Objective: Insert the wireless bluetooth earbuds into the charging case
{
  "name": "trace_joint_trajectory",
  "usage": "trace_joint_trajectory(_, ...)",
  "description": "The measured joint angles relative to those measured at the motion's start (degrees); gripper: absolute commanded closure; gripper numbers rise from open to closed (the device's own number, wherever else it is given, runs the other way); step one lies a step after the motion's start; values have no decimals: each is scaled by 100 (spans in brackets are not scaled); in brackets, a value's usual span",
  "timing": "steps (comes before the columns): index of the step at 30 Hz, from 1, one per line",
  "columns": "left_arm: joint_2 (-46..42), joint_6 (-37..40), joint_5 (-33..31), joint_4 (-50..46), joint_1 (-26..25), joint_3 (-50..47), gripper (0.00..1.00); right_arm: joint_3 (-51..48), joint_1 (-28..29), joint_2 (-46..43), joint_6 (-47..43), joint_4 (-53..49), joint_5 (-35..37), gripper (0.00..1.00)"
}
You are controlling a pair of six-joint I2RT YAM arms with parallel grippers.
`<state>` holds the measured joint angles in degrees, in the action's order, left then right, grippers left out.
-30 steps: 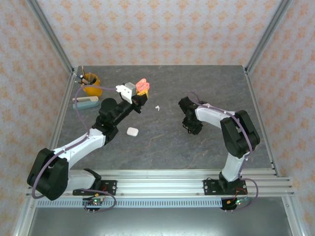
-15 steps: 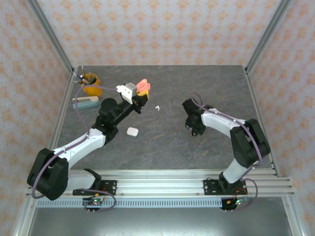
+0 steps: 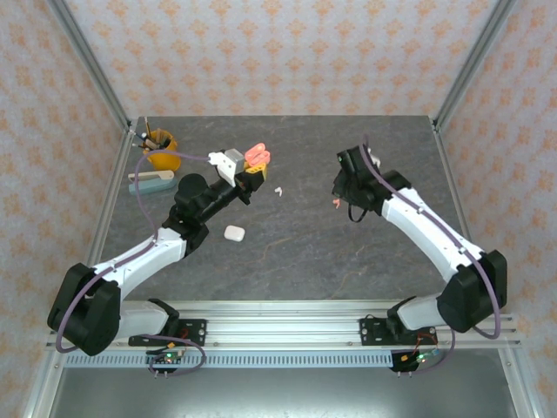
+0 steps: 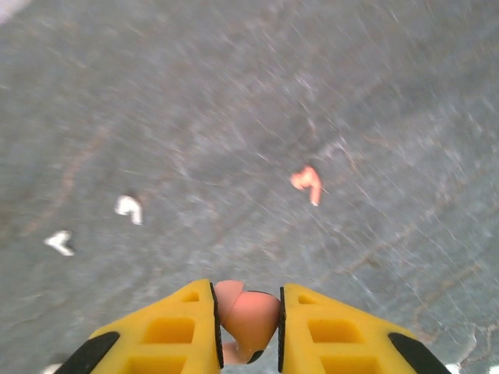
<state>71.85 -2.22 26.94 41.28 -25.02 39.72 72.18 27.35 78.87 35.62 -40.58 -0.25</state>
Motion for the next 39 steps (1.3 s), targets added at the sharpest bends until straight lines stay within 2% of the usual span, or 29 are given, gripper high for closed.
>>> trace_joint_trajectory(9, 114, 326, -81, -17, -238, 103, 100, 1950, 315, 105, -422, -382, -144, 79)
trace_joint_trajectory(16, 590, 647, -450, -13, -533, 481, 100, 2754, 640, 472, -439, -584, -260, 79)
trace_joint_trajectory(27, 1185, 1276, -796, -116, -839, 988, 100, 2994, 1150, 789, -417, -809, -267, 80)
trace_joint_trajectory(39, 1279, 1434, -837, -201, -894, 1198, 100, 3060, 1438, 1058, -417, -833, -133, 80)
